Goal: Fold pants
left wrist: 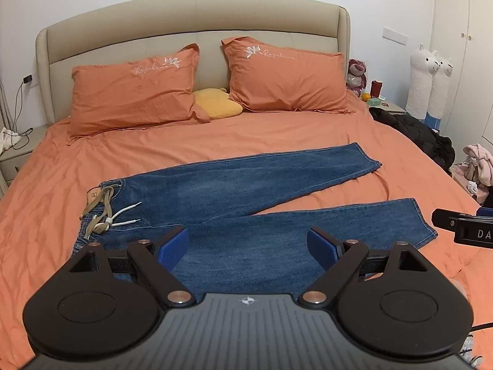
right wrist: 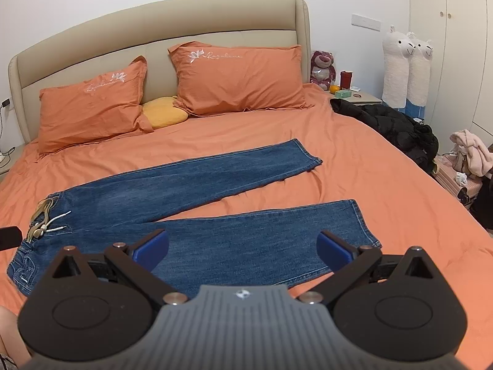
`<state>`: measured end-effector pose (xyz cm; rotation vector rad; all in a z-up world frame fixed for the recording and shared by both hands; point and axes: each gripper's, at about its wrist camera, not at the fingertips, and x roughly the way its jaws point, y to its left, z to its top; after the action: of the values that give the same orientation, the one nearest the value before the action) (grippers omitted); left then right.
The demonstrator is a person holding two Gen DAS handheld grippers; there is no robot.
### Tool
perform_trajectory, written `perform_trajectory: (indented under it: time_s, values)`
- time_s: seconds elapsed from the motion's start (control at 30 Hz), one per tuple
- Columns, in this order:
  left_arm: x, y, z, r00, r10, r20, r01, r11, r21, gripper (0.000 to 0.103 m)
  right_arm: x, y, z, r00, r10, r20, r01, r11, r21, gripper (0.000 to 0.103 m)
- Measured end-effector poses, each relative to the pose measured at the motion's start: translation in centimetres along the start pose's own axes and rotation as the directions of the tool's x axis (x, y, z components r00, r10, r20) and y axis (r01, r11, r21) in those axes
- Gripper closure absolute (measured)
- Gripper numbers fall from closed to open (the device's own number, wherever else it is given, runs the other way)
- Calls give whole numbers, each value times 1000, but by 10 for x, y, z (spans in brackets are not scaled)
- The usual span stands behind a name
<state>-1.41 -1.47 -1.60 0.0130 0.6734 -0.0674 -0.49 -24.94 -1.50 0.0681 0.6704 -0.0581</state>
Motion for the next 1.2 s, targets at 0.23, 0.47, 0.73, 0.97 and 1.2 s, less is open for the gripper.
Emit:
perform_trajectory:
  time_s: [0.23,0.47,0.73,0.97,1.2]
  values:
    - [-1,-1,1,1000,-12,-10,12,1000,14,2,-8,-1,-1,1000,-12,4,12,1000,4,5]
    - [-2,0,2,1000,-10,-11,10,1000,13,2,-11,0,0,1000,-16,1,16,1000,2,5]
    - [-4,12,-7,1000,7,-24,-7,1000,-1,2,-13,1,-3,1000,-10,2,10,1000,-1,5]
    - [-8,16,-12,999,28,-46,-29,1000,-10,2,-14,1,-5,1000,-4,5,4,1000,0,5]
    - [-10,15,-14,998,36,-60,-36,999,-8,2,-16,2,-8,1000,3,3,-3,1000,-13,5]
